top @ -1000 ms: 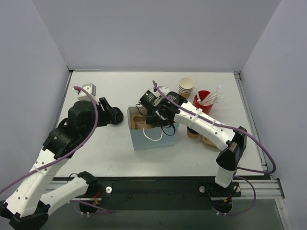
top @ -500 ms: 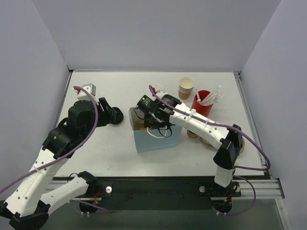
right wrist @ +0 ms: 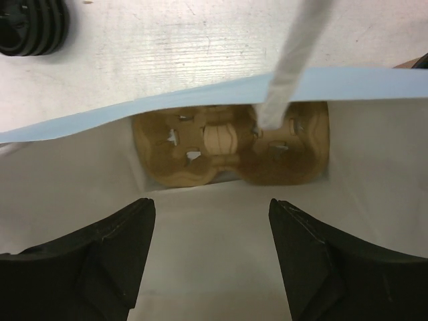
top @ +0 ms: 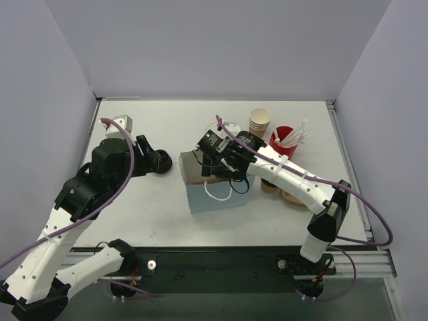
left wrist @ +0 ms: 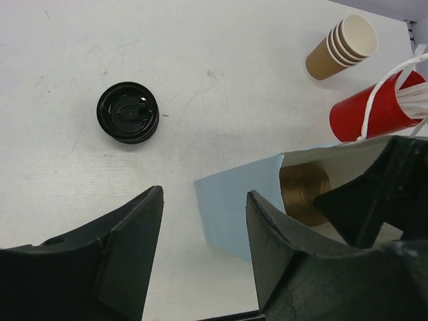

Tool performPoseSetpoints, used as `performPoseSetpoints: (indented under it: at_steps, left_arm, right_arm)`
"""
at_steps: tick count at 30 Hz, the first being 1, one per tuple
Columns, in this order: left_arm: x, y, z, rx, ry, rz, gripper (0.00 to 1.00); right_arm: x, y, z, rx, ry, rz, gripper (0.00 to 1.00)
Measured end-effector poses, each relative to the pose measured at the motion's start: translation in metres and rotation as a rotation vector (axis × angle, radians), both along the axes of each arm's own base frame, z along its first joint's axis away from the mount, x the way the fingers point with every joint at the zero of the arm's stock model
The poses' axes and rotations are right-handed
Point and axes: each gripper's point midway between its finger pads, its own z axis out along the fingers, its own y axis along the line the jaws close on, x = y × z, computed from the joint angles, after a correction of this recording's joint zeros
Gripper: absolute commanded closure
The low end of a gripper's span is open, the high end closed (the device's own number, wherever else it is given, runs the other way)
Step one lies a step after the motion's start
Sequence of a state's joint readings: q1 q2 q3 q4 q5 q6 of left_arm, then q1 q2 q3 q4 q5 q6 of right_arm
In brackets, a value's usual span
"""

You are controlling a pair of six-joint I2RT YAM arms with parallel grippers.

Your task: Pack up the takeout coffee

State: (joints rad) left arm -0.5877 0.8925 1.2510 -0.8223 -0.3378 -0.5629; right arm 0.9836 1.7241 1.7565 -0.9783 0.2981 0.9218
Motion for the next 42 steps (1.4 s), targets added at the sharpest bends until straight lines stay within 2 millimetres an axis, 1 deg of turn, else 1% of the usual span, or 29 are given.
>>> performPoseSetpoints:
  at_steps: [2, 4, 5, 10, 13, 15, 17, 20, 21, 22, 24, 26, 28, 30, 31, 33, 34, 35, 36, 37, 38, 39, 40, 41, 42]
  left_arm:
    - [-0.003, -0.001, 0.0, 0.001, 0.013, -0.012, 0.37]
    - [-0.005, -0.004, 0.002, -0.009, 0.021, -0.032, 0.37]
    - [-0.006, -0.007, 0.002, -0.016, 0.023, -0.044, 0.37]
    - [-0.01, -0.02, -0.001, -0.044, 0.057, -0.106, 0.37]
    - [-0.011, -0.03, -0.005, -0.066, 0.089, -0.139, 0.37]
    - [-0.012, -0.037, -0.009, -0.082, 0.114, -0.162, 0.38]
    - [-0.013, -0.045, -0.012, -0.097, 0.137, -0.178, 0.38]
    - [-0.014, -0.058, -0.017, -0.114, 0.165, -0.202, 0.37]
    - [-0.014, -0.062, -0.018, -0.118, 0.17, -0.21, 0.38]
    - [-0.014, -0.067, -0.02, -0.125, 0.175, -0.218, 0.38]
    - [-0.014, -0.078, -0.023, -0.127, 0.188, -0.235, 0.37]
    - [-0.012, -0.084, -0.031, -0.114, 0.212, -0.231, 0.38]
    - [-0.01, -0.089, -0.04, -0.09, 0.24, -0.226, 0.42]
    - [-0.009, -0.093, -0.048, -0.072, 0.26, -0.219, 0.45]
    - [-0.008, -0.094, -0.051, -0.064, 0.27, -0.214, 0.51]
    - [-0.008, -0.093, -0.056, -0.054, 0.284, -0.2, 0.59]
    - [-0.008, -0.092, -0.057, -0.049, 0.286, -0.195, 0.75]
    - [-0.008, -0.091, -0.057, -0.045, 0.287, -0.19, 0.83]
    - [-0.008, -0.09, -0.057, -0.044, 0.288, -0.184, 0.89]
    - [-0.008, -0.089, -0.056, -0.041, 0.285, -0.18, 0.93]
    - [-0.008, -0.088, -0.054, -0.035, 0.282, -0.179, 1.0]
    - [-0.008, -0.086, -0.053, -0.031, 0.28, -0.176, 1.0]
    - [-0.008, -0.085, -0.051, -0.028, 0.278, -0.174, 1.0]
    - [-0.008, -0.084, -0.047, -0.025, 0.271, -0.171, 1.0]
    - [-0.007, -0.083, -0.043, -0.024, 0.263, -0.171, 1.0]
  right_arm:
    - [-0.004, -0.001, 0.013, 0.034, -0.007, 0.009, 0.3]
    - [-0.007, 0.002, 0.031, 0.084, -0.014, 0.029, 0.3]
    - [-0.009, 0.004, 0.044, 0.119, -0.023, 0.043, 0.3]
    - [-0.015, 0.012, 0.093, 0.251, -0.071, 0.1, 0.31]
    - [-0.018, 0.007, 0.11, 0.294, -0.087, 0.123, 0.33]
    - [-0.016, -0.002, 0.118, 0.298, -0.103, 0.12, 0.35]
    - [-0.01, -0.018, 0.123, 0.282, -0.126, 0.104, 0.37]
    - [0.006, -0.054, 0.129, 0.232, -0.167, 0.046, 0.38]
    - [0.008, -0.064, 0.13, 0.214, -0.178, 0.036, 0.39]
    - [0.013, -0.078, 0.13, 0.192, -0.189, 0.011, 0.4]
    - [0.018, -0.101, 0.124, 0.139, -0.189, -0.015, 0.41]
    - [0.019, -0.113, 0.115, 0.095, -0.171, -0.018, 0.44]
    - [0.02, -0.117, 0.105, 0.058, -0.146, -0.006, 0.48]
    - [0.02, -0.116, 0.095, 0.034, -0.116, 0.016, 0.49]
    - [0.02, -0.116, 0.089, 0.024, -0.1, 0.023, 0.49]
    - [0.02, -0.114, 0.08, 0.013, -0.074, 0.039, 0.5]
    - [0.019, -0.113, 0.077, 0.011, -0.063, 0.045, 0.54]
    - [0.018, -0.112, 0.072, 0.008, -0.052, 0.053, 0.57]
    - [0.018, -0.112, 0.068, 0.005, -0.044, 0.057, 0.63]
    - [0.017, -0.111, 0.065, 0.005, -0.035, 0.06, 0.77]
    - [0.017, -0.11, 0.061, 0.003, -0.026, 0.065, 0.83]
    - [0.016, -0.109, 0.057, -0.001, -0.017, 0.072, 0.88]
    - [0.016, -0.108, 0.055, 0.002, -0.01, 0.074, 0.97]
    - [0.017, -0.106, 0.054, 0.005, -0.007, 0.077, 1.0]
    - [0.017, -0.105, 0.054, 0.009, -0.008, 0.079, 1.0]
